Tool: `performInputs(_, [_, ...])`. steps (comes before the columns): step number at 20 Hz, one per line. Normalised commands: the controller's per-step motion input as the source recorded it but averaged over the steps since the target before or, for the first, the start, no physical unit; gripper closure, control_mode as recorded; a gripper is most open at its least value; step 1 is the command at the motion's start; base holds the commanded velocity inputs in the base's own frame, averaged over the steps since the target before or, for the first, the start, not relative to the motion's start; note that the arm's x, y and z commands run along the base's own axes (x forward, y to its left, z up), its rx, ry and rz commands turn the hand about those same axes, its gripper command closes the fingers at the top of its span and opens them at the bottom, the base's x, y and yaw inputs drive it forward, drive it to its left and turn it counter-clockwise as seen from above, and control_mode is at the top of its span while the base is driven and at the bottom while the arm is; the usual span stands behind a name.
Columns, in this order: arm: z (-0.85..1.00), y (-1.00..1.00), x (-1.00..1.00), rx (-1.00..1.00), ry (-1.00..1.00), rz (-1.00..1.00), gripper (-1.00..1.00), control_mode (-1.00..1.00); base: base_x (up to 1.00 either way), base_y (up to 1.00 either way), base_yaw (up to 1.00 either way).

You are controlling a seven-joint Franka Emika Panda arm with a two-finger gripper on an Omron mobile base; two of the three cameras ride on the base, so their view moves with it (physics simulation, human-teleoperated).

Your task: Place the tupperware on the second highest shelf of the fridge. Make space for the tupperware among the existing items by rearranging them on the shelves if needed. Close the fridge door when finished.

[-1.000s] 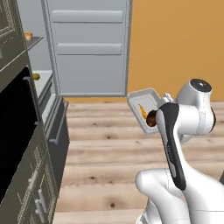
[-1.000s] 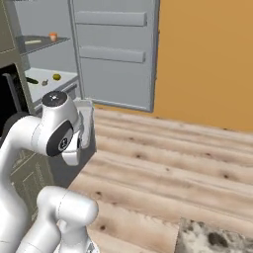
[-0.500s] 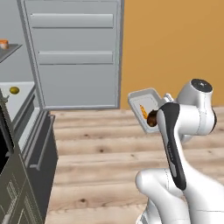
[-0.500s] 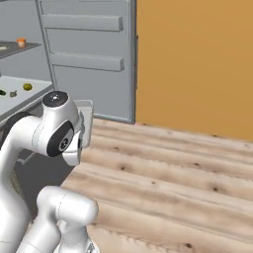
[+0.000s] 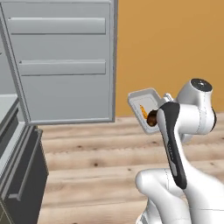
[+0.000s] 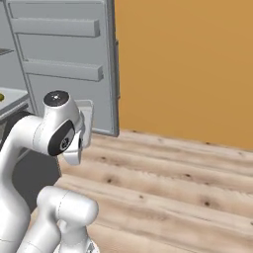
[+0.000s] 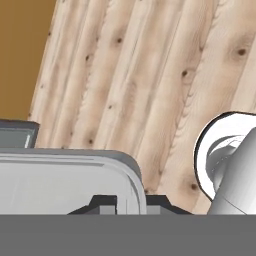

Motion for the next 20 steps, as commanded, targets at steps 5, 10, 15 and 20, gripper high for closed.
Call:
performInputs(5, [0.0, 0.0, 0.0, 0.0, 0.0, 0.0, 1.0, 1.0, 0.62, -0.42, 0.0])
performInputs(10, [0.0, 0.0, 0.0, 0.0, 0.0, 0.0, 1.0, 1.0, 0.45, -0.3, 0.14])
performInputs(15, [0.0, 0.0, 0.0, 0.0, 0.0, 0.0, 1.0, 1.0, 0.5, -0.35, 0.19])
performInputs(20, [0.0, 0.0, 0.0, 0.0, 0.0, 0.0, 1.0, 1.0, 0.5, -0.5, 0.25])
